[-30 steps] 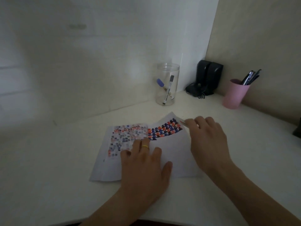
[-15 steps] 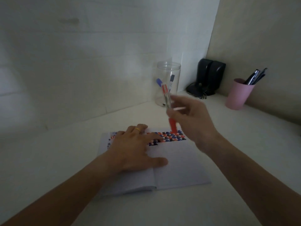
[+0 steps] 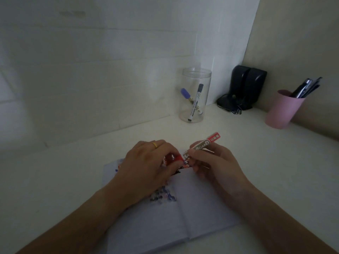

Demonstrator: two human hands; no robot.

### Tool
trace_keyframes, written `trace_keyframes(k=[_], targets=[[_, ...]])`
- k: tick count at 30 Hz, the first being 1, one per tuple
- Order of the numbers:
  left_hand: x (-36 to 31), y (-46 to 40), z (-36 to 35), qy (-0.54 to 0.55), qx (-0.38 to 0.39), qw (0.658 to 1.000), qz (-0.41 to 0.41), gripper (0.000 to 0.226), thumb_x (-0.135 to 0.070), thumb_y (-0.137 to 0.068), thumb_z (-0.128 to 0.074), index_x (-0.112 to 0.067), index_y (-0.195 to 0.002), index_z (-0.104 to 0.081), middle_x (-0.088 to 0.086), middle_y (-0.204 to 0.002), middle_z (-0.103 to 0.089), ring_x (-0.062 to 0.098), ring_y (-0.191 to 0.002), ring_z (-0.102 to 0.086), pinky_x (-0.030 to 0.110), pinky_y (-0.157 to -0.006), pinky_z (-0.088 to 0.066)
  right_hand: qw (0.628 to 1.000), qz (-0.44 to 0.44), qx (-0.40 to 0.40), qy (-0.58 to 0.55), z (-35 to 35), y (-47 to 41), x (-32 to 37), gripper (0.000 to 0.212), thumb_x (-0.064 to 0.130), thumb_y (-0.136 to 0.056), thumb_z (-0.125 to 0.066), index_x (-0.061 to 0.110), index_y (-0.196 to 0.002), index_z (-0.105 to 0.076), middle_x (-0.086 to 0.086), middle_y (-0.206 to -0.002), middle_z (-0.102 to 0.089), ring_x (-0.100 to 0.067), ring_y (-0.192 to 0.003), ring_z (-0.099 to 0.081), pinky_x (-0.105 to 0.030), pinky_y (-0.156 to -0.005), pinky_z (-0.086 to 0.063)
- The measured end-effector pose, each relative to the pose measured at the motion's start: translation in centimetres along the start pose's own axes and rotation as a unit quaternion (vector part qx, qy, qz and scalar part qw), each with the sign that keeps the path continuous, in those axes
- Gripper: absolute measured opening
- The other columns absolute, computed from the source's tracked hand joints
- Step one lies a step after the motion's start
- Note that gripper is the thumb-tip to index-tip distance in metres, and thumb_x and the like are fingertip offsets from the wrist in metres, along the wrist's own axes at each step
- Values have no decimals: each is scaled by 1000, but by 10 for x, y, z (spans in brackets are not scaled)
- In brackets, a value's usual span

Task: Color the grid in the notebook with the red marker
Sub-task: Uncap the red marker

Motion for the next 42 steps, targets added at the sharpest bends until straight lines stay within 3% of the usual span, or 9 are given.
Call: trace_keyframes(k=[7,14,21,25,28,31,33,38,42], targets=[[-5,-1,3,-11,47,998,-33,27,-43,-100,-51,-21,-104,-65,-3,-97,-63,15,-82,-58,31,-74,-45,998,49,32,-27,-6,5,8,34,14,-74,-72,-11,-97,-69,-18,-67,-63,-20,-54,-55,-26,-49,-45],[-11,-2,8,-51,74,995,-43,32,-29,-108,-31,-16,-93,-57,1,-87,-57,22,-73,-53,41,-71,-45,997,61,41,-25,-12,10,8,11,16,-76,-74,6,-80,-75,-13,-63,-66,-20,-53,-57,-25,-47,-48],[-14,9,14,78,76,994,8,59,-46,-108,-22,-5,-103,-65,12,-88,-73,19,-83,-54,29,-79,-40,992,53,66,-89,-21,15,8,18,13,-84,-64,-3,-77,-69,-11,-60,-64,-14,-49,-56,-22,-46,-47],[-15,9,15,111,62,992,-6,35,-26,-111,-25,-5,-119,-52,14,-110,-66,18,-95,-52,24,-90,-39,990,48,74,-108,-22,15,9,17,13,-83,-64,-2,-78,-68,-11,-60,-64,-14,-50,-57,-22,-46,-47],[-11,8,15,128,77,989,-7,52,-33,-111,-12,-1,-124,-52,1,-113,-56,10,-98,-50,15,-96,-33,989,52,72,-121,-23,14,8,16,12,-84,-63,-2,-80,-68,-10,-60,-64,-14,-50,-57,-22,-46,-47],[-8,10,5,241,74,966,59,50,-52,-107,-22,-31,-114,-66,-37,-85,-56,-23,-81,-53,-3,-78,-36,988,60,62,-126,-23,15,10,15,11,-85,-63,-3,-83,-68,-10,-60,-65,-14,-50,-58,-22,-46,-47],[-9,6,6,198,82,976,49,36,-51,-107,-28,-45,-87,-58,-35,-69,-56,-19,-65,-53,0,-66,-39,988,61,51,-131,-24,16,10,15,11,-83,-63,-4,-83,-68,-10,-59,-65,-14,-49,-57,-22,-46,-47],[-10,-8,28,-17,68,997,-35,38,-26,-107,-26,-16,-81,-53,2,-70,-53,20,-58,-44,34,-66,-37,991,47,-15,-121,-24,18,13,17,16,-83,-67,2,-75,-70,-8,-57,-62,-15,-48,-53,-22,-45,-46],[10,3,37,-11,0,1000,0,37,-29,-107,-25,-18,-82,-50,-2,-71,-50,13,-60,-39,24,-64,-29,989,47,-54,-128,-8,19,22,20,13,-90,-63,4,-74,-70,-7,-57,-61,-16,-50,-51,-22,-45,-45]])
Point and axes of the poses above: each hand's wrist, its own y-axis away from the middle knuckle, its own z-axis out of the back of the hand, x = y × z, the point moved 3 cm from there along -y, towards the middle knuckle
